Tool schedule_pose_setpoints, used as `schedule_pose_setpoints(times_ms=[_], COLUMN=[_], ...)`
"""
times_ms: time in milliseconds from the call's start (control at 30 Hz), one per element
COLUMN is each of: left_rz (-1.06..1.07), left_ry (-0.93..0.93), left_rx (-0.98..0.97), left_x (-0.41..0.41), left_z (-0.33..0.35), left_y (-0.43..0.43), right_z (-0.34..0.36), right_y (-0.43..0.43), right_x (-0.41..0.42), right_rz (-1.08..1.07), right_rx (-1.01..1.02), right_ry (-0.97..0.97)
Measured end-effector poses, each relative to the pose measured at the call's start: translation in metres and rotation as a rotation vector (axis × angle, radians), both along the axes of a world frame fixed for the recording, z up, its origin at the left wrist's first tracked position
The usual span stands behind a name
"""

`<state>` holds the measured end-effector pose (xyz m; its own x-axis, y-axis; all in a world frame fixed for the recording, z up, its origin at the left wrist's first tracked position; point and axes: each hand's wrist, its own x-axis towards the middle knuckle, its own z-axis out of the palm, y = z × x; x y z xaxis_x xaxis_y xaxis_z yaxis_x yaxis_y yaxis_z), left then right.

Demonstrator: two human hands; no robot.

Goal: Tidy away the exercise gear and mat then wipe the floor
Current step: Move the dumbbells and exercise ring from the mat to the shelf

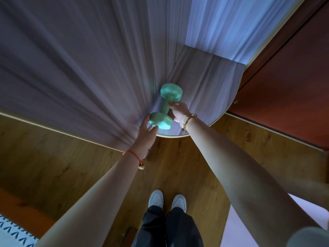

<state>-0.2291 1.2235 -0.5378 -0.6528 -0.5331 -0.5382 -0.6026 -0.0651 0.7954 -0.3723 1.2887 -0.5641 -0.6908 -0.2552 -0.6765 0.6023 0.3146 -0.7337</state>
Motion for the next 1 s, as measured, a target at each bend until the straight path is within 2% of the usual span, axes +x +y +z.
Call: schedule_pose_setpoints(times_ms=[200, 367, 567, 733, 1000], left_rz=[0.075, 0.0, -0.283, -0.583, -1.004], left_ry=[0.023, 0.139, 0.08, -0.017, -0.128], left_rx=[-0.21, -0.098, 0.085, 0.202, 0.184], left_x=[0.015, 0.023, 0.014, 0.018, 0.051], left_z=[0.025, 0.047, 0.062, 0.071, 0.066], left_y=[0.014, 0.041, 0.089, 0.151, 0.268], right_z=[0.025, 0.051, 0.075, 0.079, 0.078], right_y=[0.044, 0.104, 0.182, 0.26, 0.386], right_x=[0.026, 0.063, 0.11, 0.159, 0.264], right_rz=[-0.098, -0.251, -0.429, -0.674, -1.039], right_rx=[-0.089, -0.11, -0.112, -0.187, -0.203], right_ry=[-0.038, -0.058, -0.063, -0.077, -0.039])
